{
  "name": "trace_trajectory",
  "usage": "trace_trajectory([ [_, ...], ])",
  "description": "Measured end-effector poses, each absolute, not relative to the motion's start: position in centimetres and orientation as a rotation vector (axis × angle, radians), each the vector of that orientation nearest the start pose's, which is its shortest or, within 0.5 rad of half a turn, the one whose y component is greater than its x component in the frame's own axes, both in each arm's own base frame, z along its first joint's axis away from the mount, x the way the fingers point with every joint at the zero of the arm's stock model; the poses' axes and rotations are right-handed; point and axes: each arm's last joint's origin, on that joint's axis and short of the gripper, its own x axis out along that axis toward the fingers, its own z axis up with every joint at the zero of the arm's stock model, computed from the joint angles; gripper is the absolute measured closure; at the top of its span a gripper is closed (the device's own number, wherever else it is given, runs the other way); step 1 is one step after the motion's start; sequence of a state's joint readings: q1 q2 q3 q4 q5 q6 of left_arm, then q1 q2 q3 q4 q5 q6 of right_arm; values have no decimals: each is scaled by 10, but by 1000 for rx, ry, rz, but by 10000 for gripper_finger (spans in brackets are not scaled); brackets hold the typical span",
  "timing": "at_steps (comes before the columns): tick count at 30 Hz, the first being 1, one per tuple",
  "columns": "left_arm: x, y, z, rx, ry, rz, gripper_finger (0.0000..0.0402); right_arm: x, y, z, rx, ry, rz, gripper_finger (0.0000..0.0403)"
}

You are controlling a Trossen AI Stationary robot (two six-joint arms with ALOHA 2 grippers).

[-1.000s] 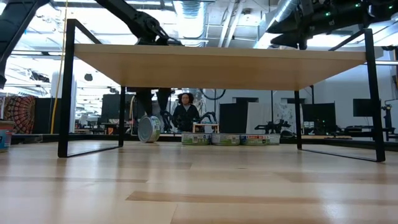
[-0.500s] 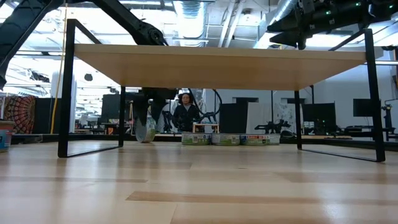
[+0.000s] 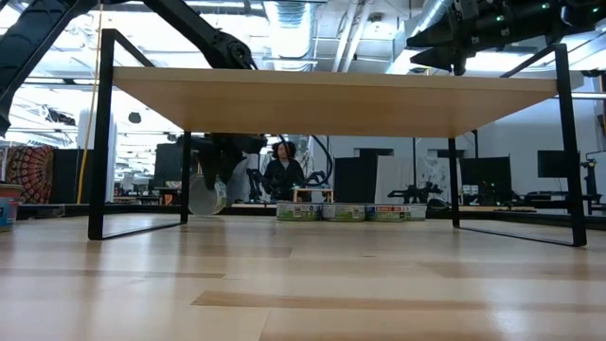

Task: Stack canned seafood by type on shelf
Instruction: Put the green tuna can on the shelf

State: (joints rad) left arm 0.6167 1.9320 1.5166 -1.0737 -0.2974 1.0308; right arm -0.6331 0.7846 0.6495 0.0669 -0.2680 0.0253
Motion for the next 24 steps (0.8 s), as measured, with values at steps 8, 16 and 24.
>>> trace_trajectory([
  [8, 300, 214, 212, 539, 1699, -123, 266, 147, -103, 307, 47, 91, -385, 108],
  [16, 309, 217, 230, 539, 1653, -42, 266, 144, -106, 305, 52, 104, -410, 108],
  [24, 325, 220, 311, 427, 1368, 131, 266, 144, -106, 305, 48, 107, -409, 108],
])
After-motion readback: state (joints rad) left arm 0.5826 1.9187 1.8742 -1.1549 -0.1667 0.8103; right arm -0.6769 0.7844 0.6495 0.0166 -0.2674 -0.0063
